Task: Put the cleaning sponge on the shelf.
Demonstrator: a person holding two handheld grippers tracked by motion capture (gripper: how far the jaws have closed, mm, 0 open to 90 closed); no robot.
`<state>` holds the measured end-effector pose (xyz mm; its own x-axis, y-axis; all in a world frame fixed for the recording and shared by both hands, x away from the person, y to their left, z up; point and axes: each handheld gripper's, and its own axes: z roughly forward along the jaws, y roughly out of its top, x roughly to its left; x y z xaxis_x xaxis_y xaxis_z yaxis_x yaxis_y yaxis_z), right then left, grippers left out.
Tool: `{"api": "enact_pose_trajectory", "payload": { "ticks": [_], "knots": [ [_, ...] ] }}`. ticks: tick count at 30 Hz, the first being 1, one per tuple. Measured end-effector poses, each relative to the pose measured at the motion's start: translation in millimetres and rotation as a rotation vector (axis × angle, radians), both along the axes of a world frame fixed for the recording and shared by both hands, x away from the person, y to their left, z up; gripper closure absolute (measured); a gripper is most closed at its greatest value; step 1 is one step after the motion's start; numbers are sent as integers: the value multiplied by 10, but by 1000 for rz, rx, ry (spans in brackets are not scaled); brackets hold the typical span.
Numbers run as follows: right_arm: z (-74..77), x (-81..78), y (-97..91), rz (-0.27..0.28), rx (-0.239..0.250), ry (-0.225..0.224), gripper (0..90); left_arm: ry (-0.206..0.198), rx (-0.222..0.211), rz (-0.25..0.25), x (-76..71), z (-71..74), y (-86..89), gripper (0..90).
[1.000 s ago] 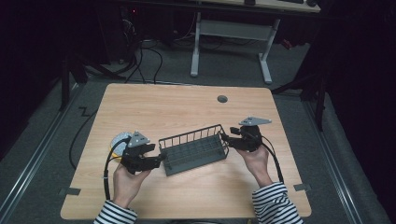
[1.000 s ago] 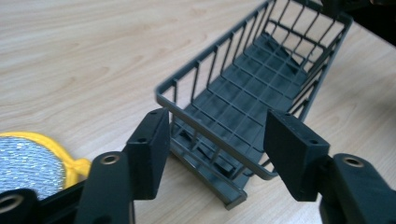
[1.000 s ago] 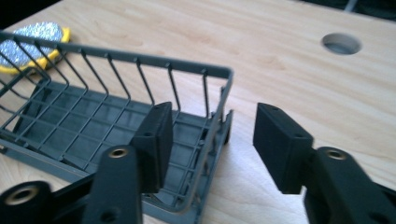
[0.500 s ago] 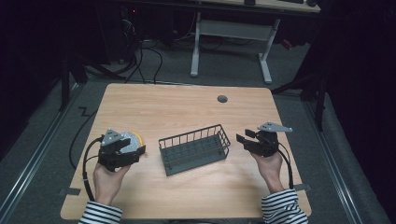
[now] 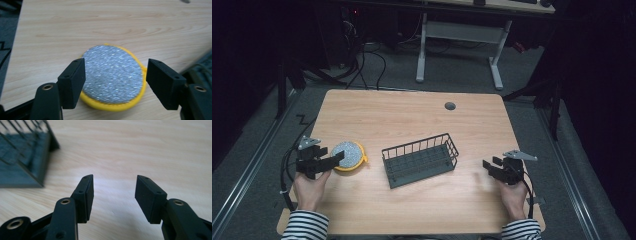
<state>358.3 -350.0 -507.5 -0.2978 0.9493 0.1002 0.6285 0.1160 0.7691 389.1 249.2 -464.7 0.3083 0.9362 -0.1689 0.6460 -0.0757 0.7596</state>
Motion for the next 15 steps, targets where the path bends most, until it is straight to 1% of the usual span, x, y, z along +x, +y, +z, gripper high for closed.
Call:
{"api": "enact_pose_trajectory", "payload": {
  "ticks": [2,3,4,5,6,7,8,9,10,11,12,13,14,15],
  "knots": [
    [-66,-21,-41,-16,-5,9,488,25,-2,23,71,-63,56,329],
    [-66,-21,-41,-16,-5,9,488,25,-2,23,71,-63,56,329],
    [-92,-33,-56,-25,-15,15,485,37,2,36,106,-91,78,329],
    [-147,-53,-83,-35,-29,17,492,52,5,68,172,-151,121,332],
    [-165,-62,-85,-40,-30,21,499,61,-1,80,207,-188,135,335],
    [-196,-69,-87,-44,-51,20,502,74,0,88,244,-224,147,338],
    [-217,-70,-87,-47,-76,30,506,84,4,97,278,-258,155,338],
    [-213,-89,-81,-52,-84,18,508,90,3,103,306,-285,164,338],
    [-212,-98,-77,-52,-91,16,506,94,-2,104,332,-310,170,341],
    [-216,-94,-72,-51,-101,23,496,94,-2,104,332,-310,170,342],
    [-216,-94,-72,-51,-101,23,496,97,-9,106,356,-335,174,342],
    [-219,-90,-55,-46,-122,25,489,106,-19,111,400,-380,178,345],
    [-221,-86,-49,-41,-134,21,485,111,-21,113,415,-396,177,347],
    [-220,-85,-47,-44,-133,23,482,119,-27,115,440,-421,178,349]
  ]
}}
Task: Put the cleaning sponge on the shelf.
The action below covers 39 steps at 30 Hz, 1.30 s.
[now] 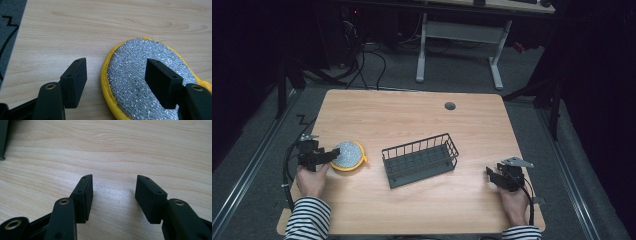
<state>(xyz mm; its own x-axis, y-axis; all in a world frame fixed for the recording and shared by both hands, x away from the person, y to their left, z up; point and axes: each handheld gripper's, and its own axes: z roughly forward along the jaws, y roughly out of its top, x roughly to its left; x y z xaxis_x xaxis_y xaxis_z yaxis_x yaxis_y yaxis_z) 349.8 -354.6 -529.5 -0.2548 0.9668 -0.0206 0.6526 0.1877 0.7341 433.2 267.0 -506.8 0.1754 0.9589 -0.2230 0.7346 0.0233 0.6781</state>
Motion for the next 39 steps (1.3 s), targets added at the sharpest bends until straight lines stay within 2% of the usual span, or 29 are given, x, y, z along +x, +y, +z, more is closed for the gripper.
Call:
{"api": "enact_pose_trajectory", "payload": {
  "ticks": [5,7,8,9,10,11,17,28,34,39],
  "knots": [
    [-1,3,1,-4,2,0,479,26,-14,5,57,-71,7,367],
    [-2,2,4,-8,-3,-2,469,43,-41,-13,74,-94,13,429],
    [-1,2,5,-8,-3,-1,469,43,-41,-13,74,-94,13,451],
    [-1,2,5,-8,-3,-1,469,51,-53,-18,82,-106,16,451],
    [-1,1,7,-11,-4,-1,465,68,-98,-29,95,-122,42,515],
    [-2,2,6,-13,-3,-1,465,77,-110,-30,100,-126,53,525],
    [-2,2,8,-15,-3,0,459,100,-130,-47,117,-129,74,600],
    [-2,3,6,-20,-4,0,451,108,-154,-64,113,-102,67,764],
    [-3,4,8,-14,-5,0,441,115,-189,-71,117,-90,74,790],
    [-1,2,17,-11,-10,1,431,101,-186,-71,103,-65,66,793]
  ]
}}
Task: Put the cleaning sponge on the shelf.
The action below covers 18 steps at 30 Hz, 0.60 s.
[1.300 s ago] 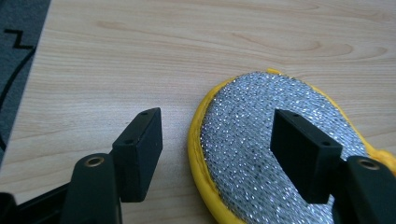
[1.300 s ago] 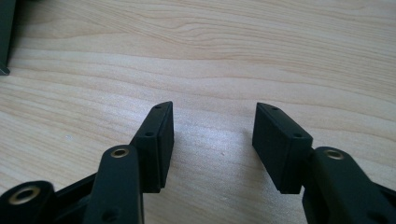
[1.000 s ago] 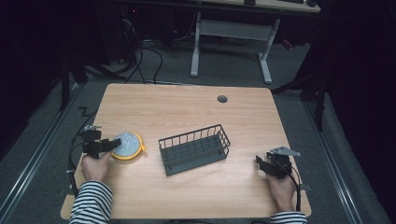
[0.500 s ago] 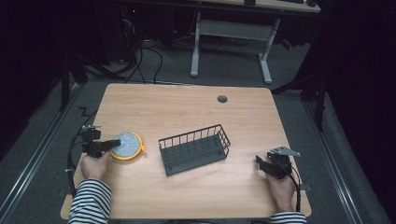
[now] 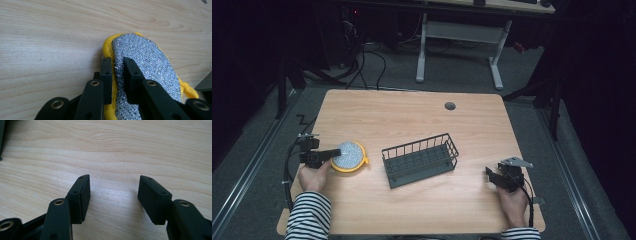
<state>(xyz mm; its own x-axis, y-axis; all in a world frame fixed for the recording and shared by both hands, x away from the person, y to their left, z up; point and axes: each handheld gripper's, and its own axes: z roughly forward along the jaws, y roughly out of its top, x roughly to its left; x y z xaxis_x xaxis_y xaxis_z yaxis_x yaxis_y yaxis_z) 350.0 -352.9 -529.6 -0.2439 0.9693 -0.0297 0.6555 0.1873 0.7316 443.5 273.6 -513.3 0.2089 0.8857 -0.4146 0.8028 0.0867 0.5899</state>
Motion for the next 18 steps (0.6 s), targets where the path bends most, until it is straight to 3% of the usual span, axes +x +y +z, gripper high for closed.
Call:
{"api": "enact_pose_trajectory", "payload": {
  "ticks": [4,7,14,18],
  "knots": [
    [0,4,0,2,4,3,421,-24,39,-19,-11,109,-38,793],
    [-2,8,0,2,7,4,410,-68,67,-42,-9,303,-104,793],
    [-2,11,1,5,10,6,397,-132,77,-98,-21,596,-254,793],
    [-3,13,1,10,10,6,389,-164,52,-138,-32,725,-333,791]
  ]
}}
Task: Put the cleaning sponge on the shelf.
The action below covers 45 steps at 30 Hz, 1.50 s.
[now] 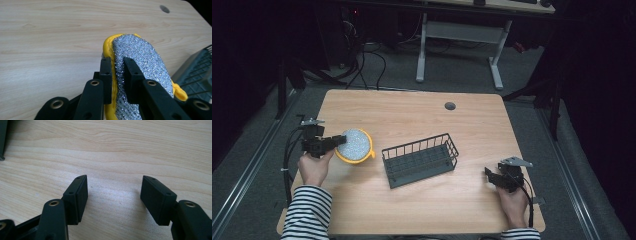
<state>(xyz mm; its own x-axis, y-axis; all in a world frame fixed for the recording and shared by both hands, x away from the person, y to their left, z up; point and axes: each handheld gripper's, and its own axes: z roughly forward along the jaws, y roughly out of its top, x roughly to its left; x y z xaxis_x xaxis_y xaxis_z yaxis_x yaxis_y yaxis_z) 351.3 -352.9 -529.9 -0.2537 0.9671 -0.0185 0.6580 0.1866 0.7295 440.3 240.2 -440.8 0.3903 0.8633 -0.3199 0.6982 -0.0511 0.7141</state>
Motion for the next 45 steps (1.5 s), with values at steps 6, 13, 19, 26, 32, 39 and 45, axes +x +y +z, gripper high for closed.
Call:
{"api": "enact_pose_trajectory", "payload": {
  "ticks": [6,13,19,26,32,39,45],
  "knots": [
    [0,0,0,0,0,0,387,-34,-30,-31,-11,161,-68,790],
    [0,2,-1,2,0,1,383,-101,5,-94,-82,493,-267,789],
    [0,3,0,2,1,1,382,-125,7,-114,-66,644,-357,788],
    [0,3,0,2,0,1,381,-159,21,-177,-83,782,-607,788],
    [0,3,0,4,0,0,380,-172,37,-234,-69,819,-876,785],
    [0,4,0,4,-1,1,378,-184,90,-277,-70,785,-1136,780],
    [0,4,1,4,0,1,377,-162,83,-308,-44,684,-1252,777]
  ]
}}
